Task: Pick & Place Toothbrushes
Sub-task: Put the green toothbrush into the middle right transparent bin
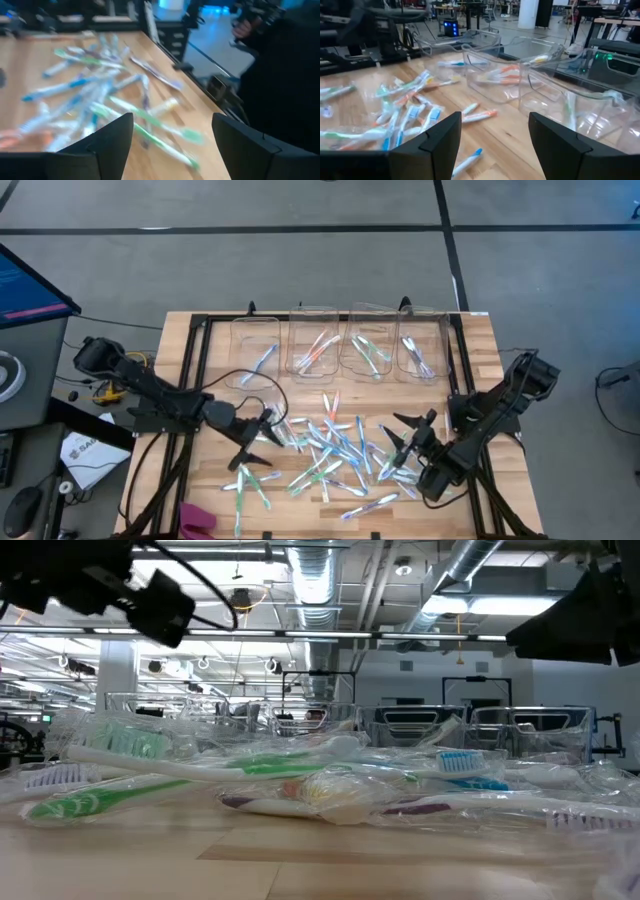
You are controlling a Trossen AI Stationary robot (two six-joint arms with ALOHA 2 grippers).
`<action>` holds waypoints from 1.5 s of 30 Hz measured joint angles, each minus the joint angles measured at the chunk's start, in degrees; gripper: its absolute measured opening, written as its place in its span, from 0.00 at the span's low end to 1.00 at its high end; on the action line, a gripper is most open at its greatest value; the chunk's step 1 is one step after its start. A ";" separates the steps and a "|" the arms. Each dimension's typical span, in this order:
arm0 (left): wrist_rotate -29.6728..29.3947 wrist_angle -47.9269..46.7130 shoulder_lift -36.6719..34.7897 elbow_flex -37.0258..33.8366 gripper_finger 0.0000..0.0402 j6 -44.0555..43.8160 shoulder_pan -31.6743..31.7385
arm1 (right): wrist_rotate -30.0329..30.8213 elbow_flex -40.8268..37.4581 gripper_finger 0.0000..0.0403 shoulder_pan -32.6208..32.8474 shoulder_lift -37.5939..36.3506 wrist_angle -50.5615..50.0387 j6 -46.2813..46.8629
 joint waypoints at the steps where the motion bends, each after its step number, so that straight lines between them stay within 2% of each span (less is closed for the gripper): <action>1: 0.00 0.02 0.00 -0.49 0.66 -0.02 -0.64 | -0.33 -0.02 0.56 0.00 0.13 -0.03 -0.01; 5: -0.02 0.01 0.00 -2.01 0.66 -0.67 -2.88 | -0.47 0.00 0.56 0.00 0.09 -0.42 -0.63; 10: -0.33 0.29 0.00 -2.20 0.66 -7.55 -2.55 | -0.50 -0.01 0.56 -0.04 -0.01 0.53 -2.12; 15: -5.73 0.60 -0.04 -2.14 0.66 -2.55 -2.01 | -3.14 -0.02 0.56 -0.04 -0.01 3.20 -2.57; 18: -6.39 0.36 -0.09 -0.69 0.65 0.99 -2.01 | -3.88 -0.02 0.56 -0.04 -0.01 5.09 -2.57; 27: -7.70 -19.57 -0.13 6.68 0.56 1.68 -2.03 | -4.84 -0.02 0.56 -0.57 -0.04 5.74 -4.81; 31: -8.15 -24.40 -0.13 6.68 0.53 1.48 -2.01 | -4.84 -0.02 0.56 -1.56 -0.04 5.79 -5.58; 36: -13.38 -30.96 -0.11 6.68 0.52 -2.42 -1.99 | -4.85 -0.02 0.56 -3.08 -0.04 5.81 -7.51; 40: -13.64 -35.19 -0.11 6.68 0.53 -3.06 -1.99 | -5.10 -0.02 0.56 -3.96 -0.06 5.82 -7.51; 45: -14.52 -35.77 -0.11 4.32 0.52 -6.51 -1.99 | -5.28 -0.02 0.56 -3.91 -0.08 5.81 -7.70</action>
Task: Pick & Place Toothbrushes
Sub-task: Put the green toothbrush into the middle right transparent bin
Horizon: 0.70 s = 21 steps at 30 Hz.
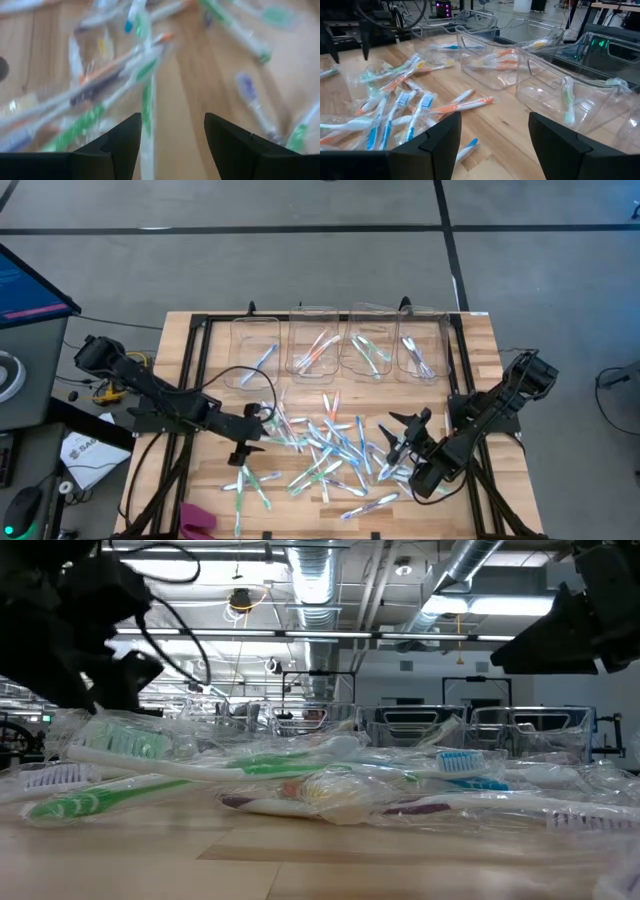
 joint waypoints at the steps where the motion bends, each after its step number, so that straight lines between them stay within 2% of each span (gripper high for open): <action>1: -0.10 -0.09 0.00 -0.67 0.52 -0.72 0.01 | 0.00 0.00 0.56 0.00 0.00 0.00 0.01; 13: -2.46 0.26 0.09 -5.94 0.52 -4.03 0.00 | -0.04 0.00 0.56 0.00 0.00 0.02 0.06; 21: -2.87 1.13 3.25 -7.09 0.52 -5.91 -0.03 | -0.04 0.00 0.56 0.00 0.00 0.02 0.20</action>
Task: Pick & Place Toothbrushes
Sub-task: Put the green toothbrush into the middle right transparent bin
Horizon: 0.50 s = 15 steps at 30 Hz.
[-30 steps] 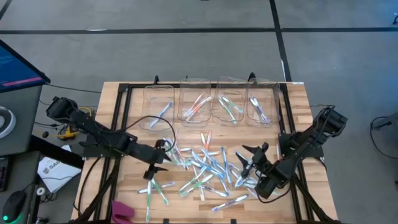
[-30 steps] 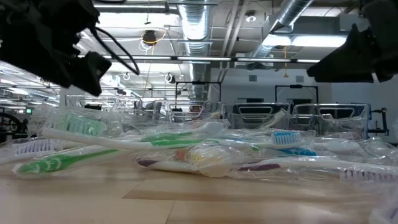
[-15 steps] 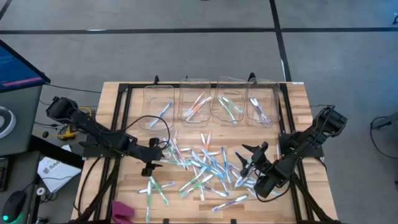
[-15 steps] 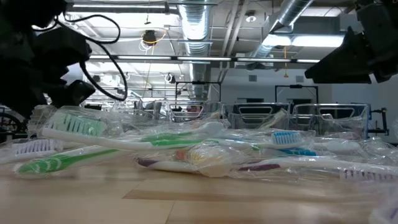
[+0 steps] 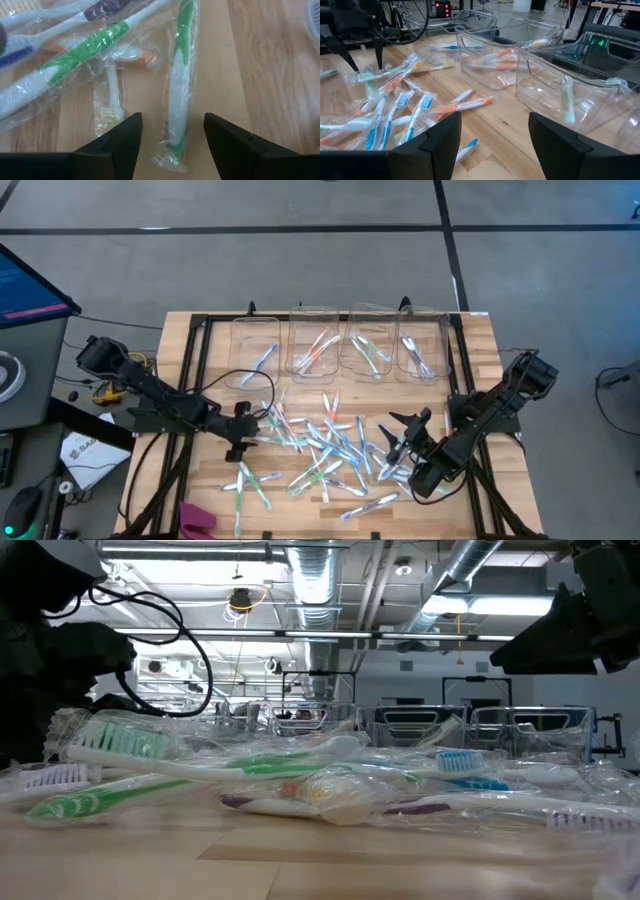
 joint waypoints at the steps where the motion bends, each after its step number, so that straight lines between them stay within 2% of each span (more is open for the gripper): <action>1: 0.00 0.14 0.30 0.00 0.52 0.00 0.01 | 0.00 0.00 0.56 0.00 0.00 0.00 0.01; 7: -0.12 0.70 0.53 -0.04 0.48 -1.56 0.03 | 0.00 0.00 0.56 -0.02 0.00 -0.02 -0.01; 11: -0.32 0.81 0.58 -0.07 0.37 -2.57 0.05 | 0.00 0.00 0.56 -0.02 0.00 -0.02 -0.03; 15: -0.48 1.16 0.58 -0.09 0.22 -2.62 0.08 | 0.00 0.00 0.56 -0.02 0.00 -0.02 -0.01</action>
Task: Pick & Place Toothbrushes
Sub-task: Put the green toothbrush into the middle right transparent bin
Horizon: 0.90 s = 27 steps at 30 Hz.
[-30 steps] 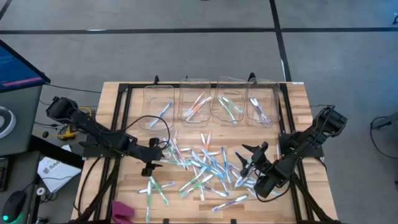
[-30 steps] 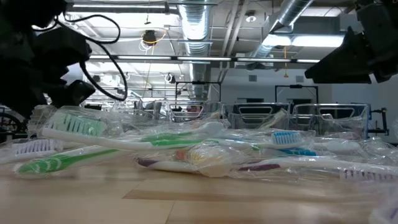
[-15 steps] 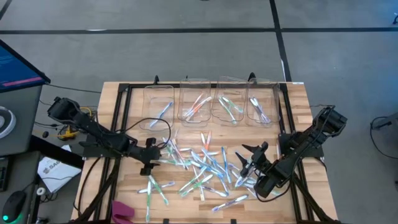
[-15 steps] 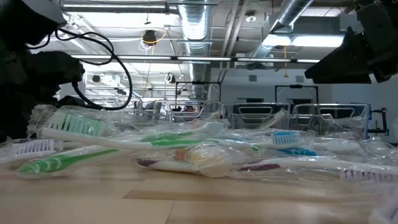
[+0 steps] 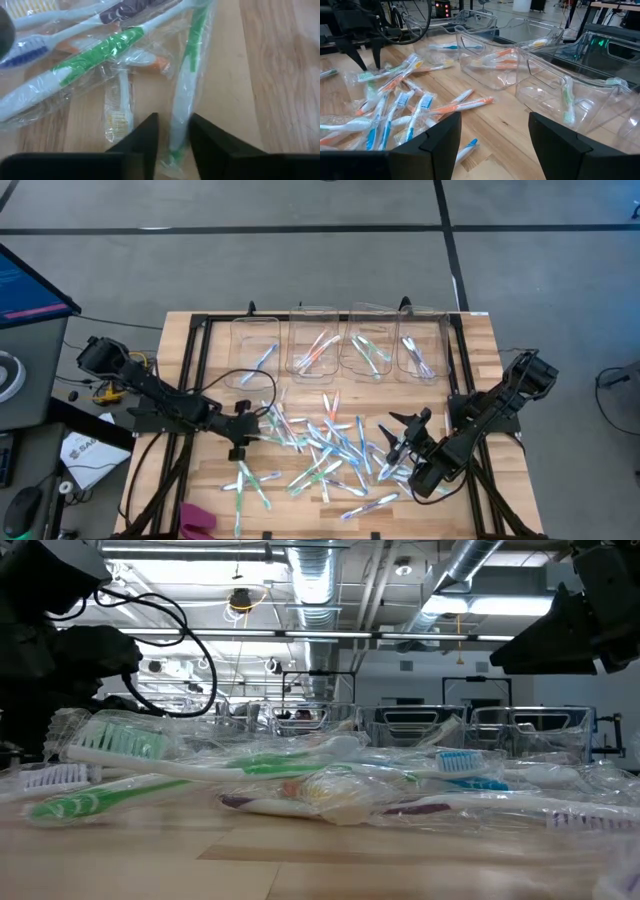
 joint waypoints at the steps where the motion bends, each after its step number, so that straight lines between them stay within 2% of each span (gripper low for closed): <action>1: 0.09 0.08 0.00 0.00 0.18 0.00 0.00 | -0.01 0.00 0.56 0.00 0.00 0.00 -0.02; 4: 0.76 0.15 0.00 0.00 0.06 -0.02 0.00 | 0.00 0.00 0.56 0.00 0.00 0.00 -0.02; 6: 1.01 0.12 0.00 0.00 0.03 -0.13 0.00 | 0.00 0.00 0.56 0.00 0.00 0.00 -0.08; 11: 1.07 0.48 0.02 0.00 0.05 -0.46 0.00 | 0.00 0.00 0.56 0.00 0.00 0.00 -0.15; 15: 1.62 0.23 0.07 0.75 0.03 -0.49 -0.01 | 0.00 0.00 0.56 0.00 0.00 0.00 -0.15; 20: 6.21 0.27 0.00 2.42 0.03 -0.61 -0.13 | 0.00 0.00 0.56 -0.02 0.00 0.00 -0.13; 27: 6.19 0.43 -0.07 4.03 0.03 -0.58 -0.90 | 0.02 0.00 0.56 -0.02 0.00 1.84 -0.02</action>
